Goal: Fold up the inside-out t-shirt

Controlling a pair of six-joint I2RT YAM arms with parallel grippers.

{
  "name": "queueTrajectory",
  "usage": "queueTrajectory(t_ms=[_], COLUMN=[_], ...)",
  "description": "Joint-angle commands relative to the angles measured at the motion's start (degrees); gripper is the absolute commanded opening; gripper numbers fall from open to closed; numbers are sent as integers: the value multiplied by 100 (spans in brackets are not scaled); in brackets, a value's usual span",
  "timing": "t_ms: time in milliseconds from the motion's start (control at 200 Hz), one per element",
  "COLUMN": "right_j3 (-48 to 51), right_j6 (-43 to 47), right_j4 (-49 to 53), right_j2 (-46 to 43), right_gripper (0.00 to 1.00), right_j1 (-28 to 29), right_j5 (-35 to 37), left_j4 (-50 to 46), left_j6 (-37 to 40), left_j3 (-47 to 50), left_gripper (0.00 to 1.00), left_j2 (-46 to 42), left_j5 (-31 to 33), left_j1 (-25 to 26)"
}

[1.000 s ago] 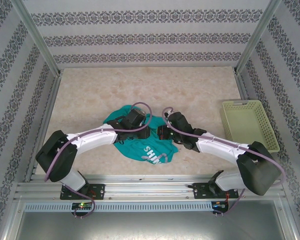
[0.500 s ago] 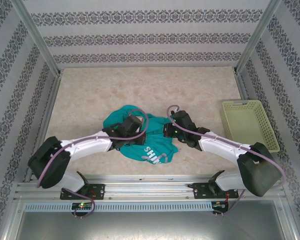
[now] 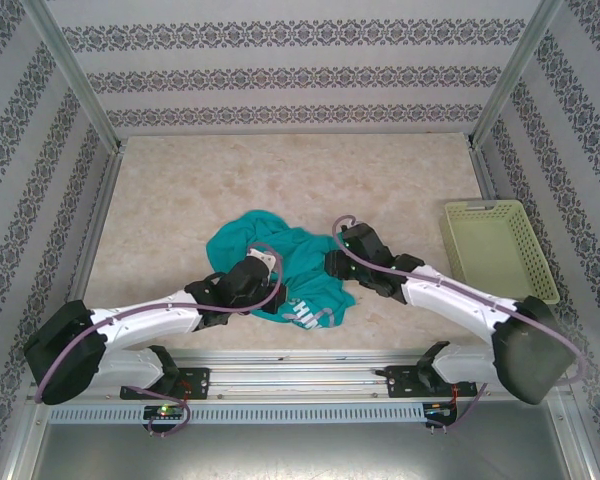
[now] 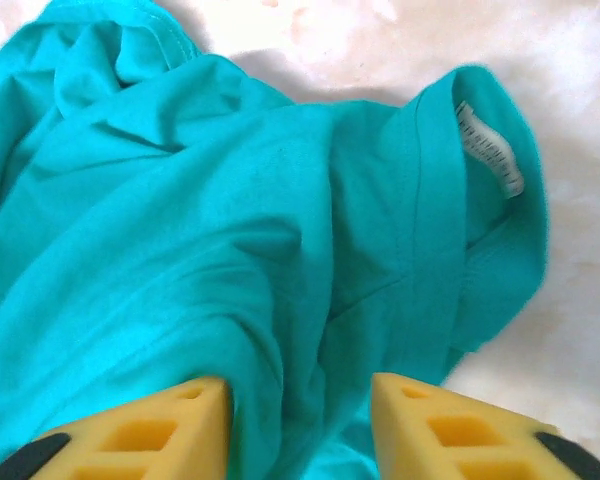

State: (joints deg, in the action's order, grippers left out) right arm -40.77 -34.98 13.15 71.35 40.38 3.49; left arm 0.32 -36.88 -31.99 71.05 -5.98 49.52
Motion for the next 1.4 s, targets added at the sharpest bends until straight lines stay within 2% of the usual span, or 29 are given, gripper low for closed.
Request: queueTrajectory(t_ms=[0,125,280,455,634,709,754,784,844,1004,1204,1399], right_j3=[-494,-616,-672,-880,-1042,-1073,-1086,-1090,-1054,-592,354,1287], right_j6=[394,293,128,161,237,274,298,299,302,403,329,54], right_j4=[849,659,257,178,234,218,213,227,256,24,-537,-1212], right_j2=[-303,49,737,1278,1684,1798,1838,1854,1717,655,-567,-1137], right_gripper=[42,39,34,33,36,30,23,14,0,0,0,0], right_j1=[583,875,956,959,956,954,954,954,963,963,963,963], right_j5=[662,311,94,318,795,894,912,924,922,524,-227,-232], left_j4=[538,611,539,596,635,653,654,646,604,262,-60,-423], left_j6=[23,114,99,88,96,97,93,88,62,15,190,534], left_j3=[122,90,26,27,1,-9,-14,-12,7,-37,-379,-778], left_gripper=[0,0,0,0,0,0,0,0,0,0,0,18], left_j2=[18,94,203,232,278,296,303,296,237,193,577,709], left_j5=[-27,16,110,61,45,47,53,81,213,668,594,425], left_j1=[132,230,275,304,322,322,326,324,322,306,304,397])
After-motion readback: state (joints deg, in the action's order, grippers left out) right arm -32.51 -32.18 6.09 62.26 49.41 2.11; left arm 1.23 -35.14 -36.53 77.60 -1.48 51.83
